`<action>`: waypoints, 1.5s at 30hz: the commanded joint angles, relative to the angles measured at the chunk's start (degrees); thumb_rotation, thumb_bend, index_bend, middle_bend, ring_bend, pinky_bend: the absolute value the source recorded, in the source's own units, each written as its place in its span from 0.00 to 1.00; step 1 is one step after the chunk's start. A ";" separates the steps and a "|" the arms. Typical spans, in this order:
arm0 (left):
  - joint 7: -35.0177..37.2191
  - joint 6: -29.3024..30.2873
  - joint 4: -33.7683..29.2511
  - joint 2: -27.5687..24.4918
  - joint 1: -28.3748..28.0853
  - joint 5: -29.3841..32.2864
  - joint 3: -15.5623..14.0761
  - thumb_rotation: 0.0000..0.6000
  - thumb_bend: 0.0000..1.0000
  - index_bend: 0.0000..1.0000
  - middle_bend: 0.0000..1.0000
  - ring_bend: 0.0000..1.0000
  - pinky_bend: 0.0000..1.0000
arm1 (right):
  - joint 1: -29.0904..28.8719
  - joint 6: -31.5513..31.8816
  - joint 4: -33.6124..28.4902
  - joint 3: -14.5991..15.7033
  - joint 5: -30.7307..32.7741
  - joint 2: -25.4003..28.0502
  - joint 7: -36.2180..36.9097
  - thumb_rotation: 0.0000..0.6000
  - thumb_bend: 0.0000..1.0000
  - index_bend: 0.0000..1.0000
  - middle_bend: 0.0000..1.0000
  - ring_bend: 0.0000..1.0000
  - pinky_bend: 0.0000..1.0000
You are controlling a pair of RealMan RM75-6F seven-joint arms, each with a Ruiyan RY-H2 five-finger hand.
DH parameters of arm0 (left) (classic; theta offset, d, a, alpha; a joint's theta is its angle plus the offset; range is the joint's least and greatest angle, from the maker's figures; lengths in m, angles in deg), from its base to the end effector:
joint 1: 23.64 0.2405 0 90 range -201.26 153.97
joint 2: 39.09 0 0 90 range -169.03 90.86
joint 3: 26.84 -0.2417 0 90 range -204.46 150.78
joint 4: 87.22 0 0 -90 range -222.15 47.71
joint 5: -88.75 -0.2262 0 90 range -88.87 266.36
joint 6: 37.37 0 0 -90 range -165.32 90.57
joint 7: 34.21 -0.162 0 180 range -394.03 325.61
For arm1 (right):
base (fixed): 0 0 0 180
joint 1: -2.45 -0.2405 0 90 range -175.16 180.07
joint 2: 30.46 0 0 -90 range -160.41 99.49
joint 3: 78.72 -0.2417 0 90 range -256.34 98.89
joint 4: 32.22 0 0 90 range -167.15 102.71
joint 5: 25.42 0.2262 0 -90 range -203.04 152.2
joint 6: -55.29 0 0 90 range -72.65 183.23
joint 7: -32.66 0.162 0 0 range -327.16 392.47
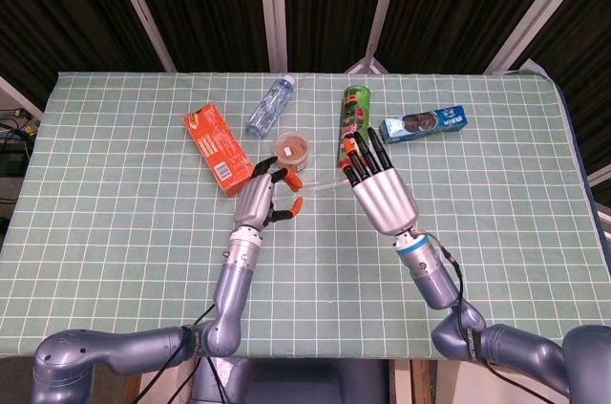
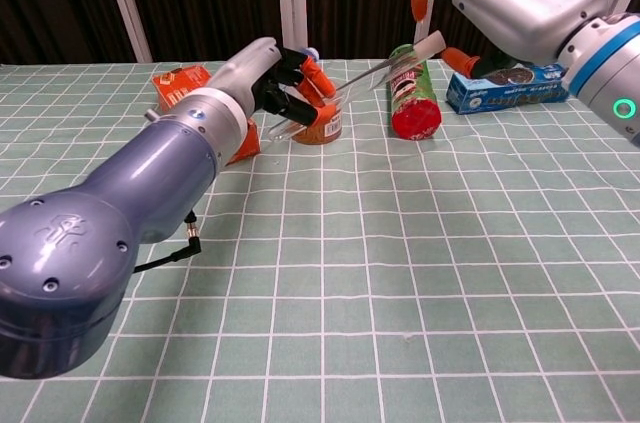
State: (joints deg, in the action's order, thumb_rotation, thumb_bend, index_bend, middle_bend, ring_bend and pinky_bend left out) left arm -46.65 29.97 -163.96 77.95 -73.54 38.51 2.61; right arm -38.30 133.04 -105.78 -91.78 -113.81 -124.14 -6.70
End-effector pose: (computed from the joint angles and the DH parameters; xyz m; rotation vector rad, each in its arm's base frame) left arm -0.0066 0.3609 -0.0923 -1.2978 -1.5122 -1.4079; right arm -0.0944 -0.3590 0.0139 1.6386 -0.0428 1.0153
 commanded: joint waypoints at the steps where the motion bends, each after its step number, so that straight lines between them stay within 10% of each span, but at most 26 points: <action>1: 0.61 0.23 0.08 -0.05 0.20 -0.67 -0.20 1.00 0.68 0.53 0.48 0.08 0.00 | 0.41 -0.11 -0.75 -0.10 0.54 0.59 -0.61 1.00 0.42 0.14 0.07 0.01 0.00; 17: 1.73 0.65 -1.78 -1.52 2.04 -3.17 -2.52 1.00 0.68 0.53 0.48 0.08 0.00 | 2.90 0.78 -3.11 0.07 2.43 3.16 -1.40 1.00 0.42 0.08 0.04 0.00 0.00; 32: 1.10 -0.62 -1.76 -3.53 7.51 -7.91 -13.48 1.00 0.68 0.53 0.48 0.08 0.00 | 6.00 3.04 -6.22 -1.46 5.11 7.55 -0.21 1.00 0.42 0.08 0.04 0.00 0.00; 45: -0.89 -1.47 -1.81 -4.06 9.29 -8.61 -14.84 1.00 0.61 0.50 0.47 0.08 0.00 | 6.73 3.47 -7.77 -1.78 5.73 8.46 0.52 1.00 0.42 0.08 0.04 0.00 0.00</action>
State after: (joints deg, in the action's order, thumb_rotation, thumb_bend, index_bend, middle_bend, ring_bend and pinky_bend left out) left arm -47.35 28.58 -165.61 74.02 -64.35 29.85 -12.23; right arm -31.59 136.50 -113.54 -93.55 -108.08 -115.69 -6.19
